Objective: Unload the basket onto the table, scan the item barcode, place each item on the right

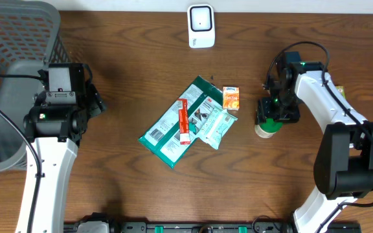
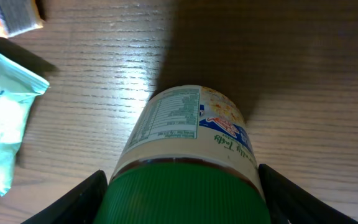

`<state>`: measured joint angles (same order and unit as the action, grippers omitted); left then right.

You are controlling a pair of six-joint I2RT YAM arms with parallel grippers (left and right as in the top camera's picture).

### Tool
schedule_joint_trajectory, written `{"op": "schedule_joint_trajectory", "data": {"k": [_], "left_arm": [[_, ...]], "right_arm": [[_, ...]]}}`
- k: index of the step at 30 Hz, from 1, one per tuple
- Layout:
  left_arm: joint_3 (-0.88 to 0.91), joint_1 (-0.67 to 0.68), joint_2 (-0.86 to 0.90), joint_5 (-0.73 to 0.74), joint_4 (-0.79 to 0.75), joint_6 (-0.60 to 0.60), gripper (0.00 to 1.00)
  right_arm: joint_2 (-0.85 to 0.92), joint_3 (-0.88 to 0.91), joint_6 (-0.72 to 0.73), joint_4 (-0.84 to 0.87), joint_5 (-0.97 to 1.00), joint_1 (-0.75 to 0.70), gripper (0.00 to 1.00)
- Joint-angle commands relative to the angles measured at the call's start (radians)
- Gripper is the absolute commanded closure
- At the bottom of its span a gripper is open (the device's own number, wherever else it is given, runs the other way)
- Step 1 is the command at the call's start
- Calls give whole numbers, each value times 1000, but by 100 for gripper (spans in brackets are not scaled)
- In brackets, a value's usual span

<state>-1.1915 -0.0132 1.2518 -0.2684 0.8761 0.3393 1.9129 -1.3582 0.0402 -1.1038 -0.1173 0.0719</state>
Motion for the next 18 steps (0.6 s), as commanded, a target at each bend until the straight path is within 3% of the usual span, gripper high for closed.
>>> {"op": "schedule_joint_trajectory", "data": {"k": [1, 18], "left_arm": [[-10, -5, -3, -13, 2, -9, 13], [-10, -5, -3, -13, 2, -9, 13]], "right_arm": [[5, 45, -8, 18, 23, 2, 31], [4, 195, -8, 222, 67, 34, 29]]}}
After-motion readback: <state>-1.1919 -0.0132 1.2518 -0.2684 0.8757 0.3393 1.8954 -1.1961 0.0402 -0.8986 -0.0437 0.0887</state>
